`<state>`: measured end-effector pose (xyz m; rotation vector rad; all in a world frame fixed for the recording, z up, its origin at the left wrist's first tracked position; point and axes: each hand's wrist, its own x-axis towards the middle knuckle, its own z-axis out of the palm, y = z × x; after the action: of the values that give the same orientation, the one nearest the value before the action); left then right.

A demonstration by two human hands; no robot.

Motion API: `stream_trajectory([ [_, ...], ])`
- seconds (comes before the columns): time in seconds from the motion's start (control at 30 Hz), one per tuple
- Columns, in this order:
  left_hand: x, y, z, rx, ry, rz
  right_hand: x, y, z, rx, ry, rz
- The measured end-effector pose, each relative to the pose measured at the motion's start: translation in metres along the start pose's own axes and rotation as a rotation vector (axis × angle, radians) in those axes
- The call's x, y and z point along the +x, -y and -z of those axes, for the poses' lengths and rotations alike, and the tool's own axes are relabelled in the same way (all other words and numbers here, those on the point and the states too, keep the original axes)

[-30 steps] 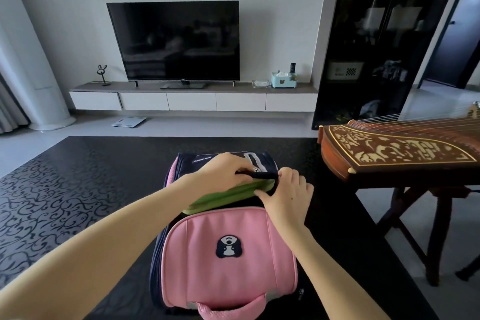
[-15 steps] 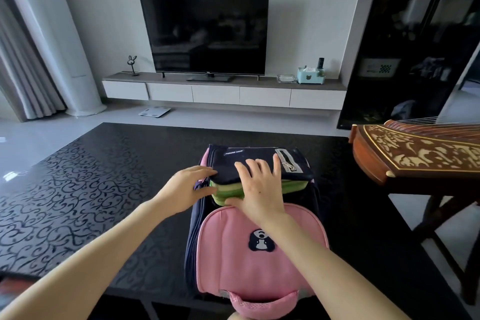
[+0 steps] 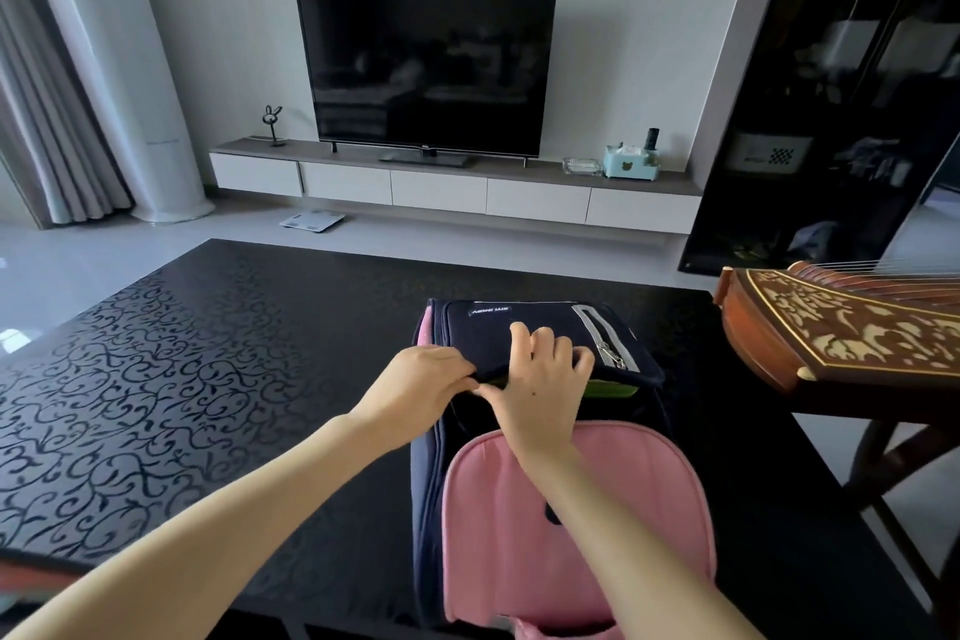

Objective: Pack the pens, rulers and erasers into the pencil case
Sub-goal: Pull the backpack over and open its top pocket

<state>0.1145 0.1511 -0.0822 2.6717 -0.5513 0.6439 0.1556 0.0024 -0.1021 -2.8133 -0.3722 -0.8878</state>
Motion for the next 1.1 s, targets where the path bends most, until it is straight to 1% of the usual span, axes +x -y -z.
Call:
stream_trajectory([
  [0.07,0.001,-0.001,0.002,-0.049,0.029,0.045,0.002,-0.005,-0.002,0.017,0.011,0.052],
  [0.13,0.001,0.006,0.005,-0.113,0.025,0.128,0.004,-0.015,0.001,0.062,0.0,0.19],
  [0.17,0.001,0.013,0.004,-0.16,0.022,0.191,0.004,-0.024,0.004,0.104,0.009,0.268],
  [0.2,0.0,0.02,0.003,-0.241,0.031,0.29,0.002,-0.033,0.007,0.146,0.041,0.333],
  [0.23,-0.001,0.027,0.002,-0.335,0.037,0.397,0.001,-0.041,0.012,0.18,0.075,0.372],
  [0.27,-0.001,0.031,-0.002,-0.376,0.063,0.494,-0.002,-0.051,0.015,0.198,0.113,0.382],
  [0.3,-0.001,0.033,-0.006,-0.346,0.092,0.543,-0.004,-0.06,0.018,0.208,0.157,0.37],
  [0.33,-0.001,0.033,-0.012,-0.272,0.133,0.548,-0.007,-0.069,0.018,0.218,0.199,0.346],
  [0.37,-0.001,0.032,-0.018,-0.186,0.15,0.517,-0.009,-0.077,0.017,0.231,0.231,0.316],
  [0.43,0.0,0.029,-0.029,0.012,0.107,0.433,-0.015,-0.088,0.014,0.252,0.248,0.266],
  [0.5,0.001,0.027,-0.033,0.159,0.06,0.395,-0.022,-0.095,0.007,0.246,0.252,0.257],
  [0.53,0.0,0.026,-0.033,0.205,0.062,0.379,-0.026,-0.095,0.003,0.239,0.257,0.264],
  [0.6,-0.003,0.02,-0.032,0.291,0.148,0.333,-0.034,-0.095,-0.004,0.219,0.266,0.267],
  [0.67,-0.008,0.012,-0.025,0.334,0.181,0.377,-0.04,-0.093,-0.008,0.197,0.278,0.248],
  [0.7,-0.012,0.004,-0.02,0.334,0.225,0.405,-0.041,-0.092,-0.009,0.197,0.28,0.236],
  [0.77,-0.02,-0.012,-0.02,0.258,0.293,0.475,-0.041,-0.09,-0.011,0.206,0.288,0.221],
  [0.83,-0.025,-0.032,-0.025,0.111,0.257,0.535,-0.041,-0.086,-0.011,0.227,0.309,0.197],
  [0.9,-0.02,-0.051,-0.023,-0.016,0.29,0.696,-0.041,-0.081,-0.008,0.257,0.344,0.152],
  [0.93,-0.017,-0.056,-0.022,-0.131,0.294,0.763,-0.042,-0.078,-0.004,0.268,0.353,0.13],
  [0.97,-0.012,-0.058,-0.022,-0.261,0.268,0.825,-0.045,-0.075,-0.001,0.277,0.327,0.113],
  [1.0,-0.008,-0.061,-0.019,-0.373,0.243,0.884,-0.048,-0.071,0.003,0.291,0.258,0.104],
  [1.07,-0.001,-0.065,-0.012,-0.503,0.178,0.969,-0.058,-0.058,0.014,0.321,0.019,0.126],
  [1.1,0.002,-0.069,-0.009,-0.506,0.156,0.969,-0.062,-0.05,0.019,0.312,-0.088,0.149],
])
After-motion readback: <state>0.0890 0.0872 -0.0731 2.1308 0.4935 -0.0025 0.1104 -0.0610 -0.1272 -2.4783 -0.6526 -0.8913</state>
